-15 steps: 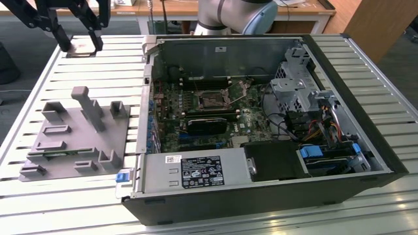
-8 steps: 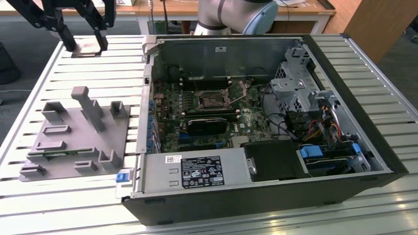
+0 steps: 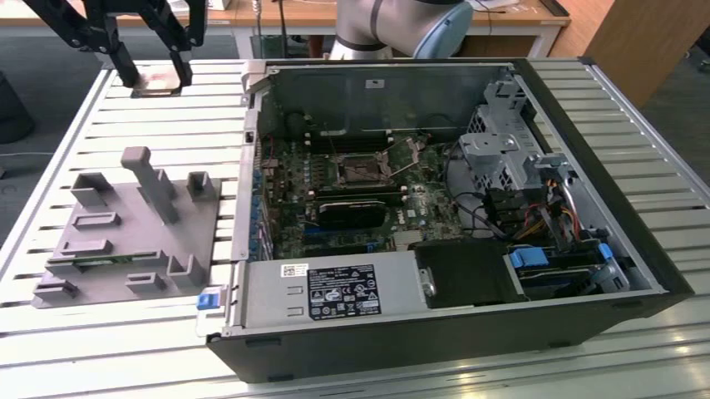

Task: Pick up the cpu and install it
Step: 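Pick up the cpu and move it towards the insertion slot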

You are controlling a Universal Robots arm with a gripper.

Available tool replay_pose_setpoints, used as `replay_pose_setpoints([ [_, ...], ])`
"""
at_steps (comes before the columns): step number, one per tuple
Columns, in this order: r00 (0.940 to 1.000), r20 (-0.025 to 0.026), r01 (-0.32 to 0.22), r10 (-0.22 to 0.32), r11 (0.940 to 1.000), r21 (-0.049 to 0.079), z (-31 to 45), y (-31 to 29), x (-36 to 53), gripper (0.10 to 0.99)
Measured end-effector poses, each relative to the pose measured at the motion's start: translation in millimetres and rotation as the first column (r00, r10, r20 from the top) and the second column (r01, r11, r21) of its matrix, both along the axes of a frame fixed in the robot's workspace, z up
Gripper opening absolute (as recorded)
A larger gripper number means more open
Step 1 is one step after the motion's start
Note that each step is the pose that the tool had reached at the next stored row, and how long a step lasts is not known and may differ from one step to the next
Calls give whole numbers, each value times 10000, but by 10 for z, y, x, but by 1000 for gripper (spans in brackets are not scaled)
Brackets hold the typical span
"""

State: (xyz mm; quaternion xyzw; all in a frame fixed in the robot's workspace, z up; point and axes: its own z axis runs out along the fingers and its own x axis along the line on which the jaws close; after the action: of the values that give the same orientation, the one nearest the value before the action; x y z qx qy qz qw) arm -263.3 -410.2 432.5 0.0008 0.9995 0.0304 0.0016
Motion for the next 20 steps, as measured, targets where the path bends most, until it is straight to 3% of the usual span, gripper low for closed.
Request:
replay_pose_setpoints([
  [20, 10000, 0, 0, 0, 10000, 0, 0, 0, 262, 541],
])
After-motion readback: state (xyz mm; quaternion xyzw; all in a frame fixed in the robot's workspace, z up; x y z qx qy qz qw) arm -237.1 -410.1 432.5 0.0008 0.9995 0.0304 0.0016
